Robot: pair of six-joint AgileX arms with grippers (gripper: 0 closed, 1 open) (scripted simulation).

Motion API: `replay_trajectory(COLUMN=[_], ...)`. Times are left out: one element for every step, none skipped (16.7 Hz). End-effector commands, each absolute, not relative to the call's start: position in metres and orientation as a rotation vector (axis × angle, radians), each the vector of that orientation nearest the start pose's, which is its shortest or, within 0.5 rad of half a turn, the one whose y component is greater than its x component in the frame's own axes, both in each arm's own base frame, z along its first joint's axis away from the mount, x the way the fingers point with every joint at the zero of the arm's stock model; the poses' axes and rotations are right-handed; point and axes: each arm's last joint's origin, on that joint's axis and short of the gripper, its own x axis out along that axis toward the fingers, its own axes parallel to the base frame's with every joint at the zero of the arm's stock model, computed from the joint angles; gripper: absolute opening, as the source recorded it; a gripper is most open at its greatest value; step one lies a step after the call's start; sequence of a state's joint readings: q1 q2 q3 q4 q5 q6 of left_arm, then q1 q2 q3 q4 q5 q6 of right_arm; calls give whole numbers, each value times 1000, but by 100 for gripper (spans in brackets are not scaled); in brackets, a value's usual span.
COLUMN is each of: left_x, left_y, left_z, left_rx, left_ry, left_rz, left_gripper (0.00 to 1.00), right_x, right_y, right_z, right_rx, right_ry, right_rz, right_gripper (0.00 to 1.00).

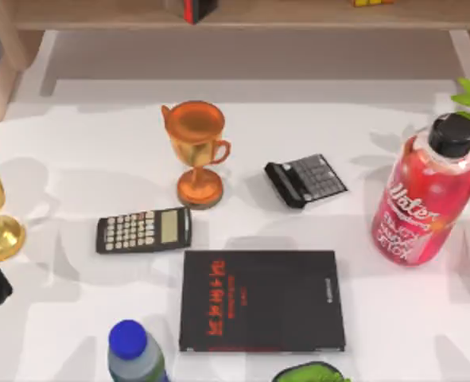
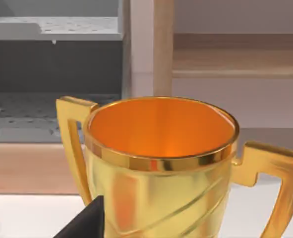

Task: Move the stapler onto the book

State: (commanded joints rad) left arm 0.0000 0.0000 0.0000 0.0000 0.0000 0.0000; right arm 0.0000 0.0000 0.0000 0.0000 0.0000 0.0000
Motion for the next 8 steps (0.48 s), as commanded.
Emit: replay_trajectory(left_x=[106,106,106,106,106,106,106,106], left_y=[-1,-1,-1,-1,-1,-1,-1,-1], left_z=[160,160,160,160,160,160,160,160], left_rx=[0,0,0,0,0,0,0,0], left_ry=[0,0,0,0,0,0,0,0], left_rz=[0,0,0,0,0,0,0,0], left_gripper=[100,100,100,100,100,100,100,100], right_x=[106,106,106,106,106,107,108,110], right_y=[-1,-1,-1,-2,-2,-2,-3,-4], right_z=[160,160,162,165,171,178,188,200], right_rx=[0,0,-3,-9,-18,-29,-42,-56], right_ry=[0,0,7,21,43,71,107,147], right_rz=[0,0,-1,-2,-3,-5,-7,-9], right_gripper=[100,100,100,100,100,100,100,100])
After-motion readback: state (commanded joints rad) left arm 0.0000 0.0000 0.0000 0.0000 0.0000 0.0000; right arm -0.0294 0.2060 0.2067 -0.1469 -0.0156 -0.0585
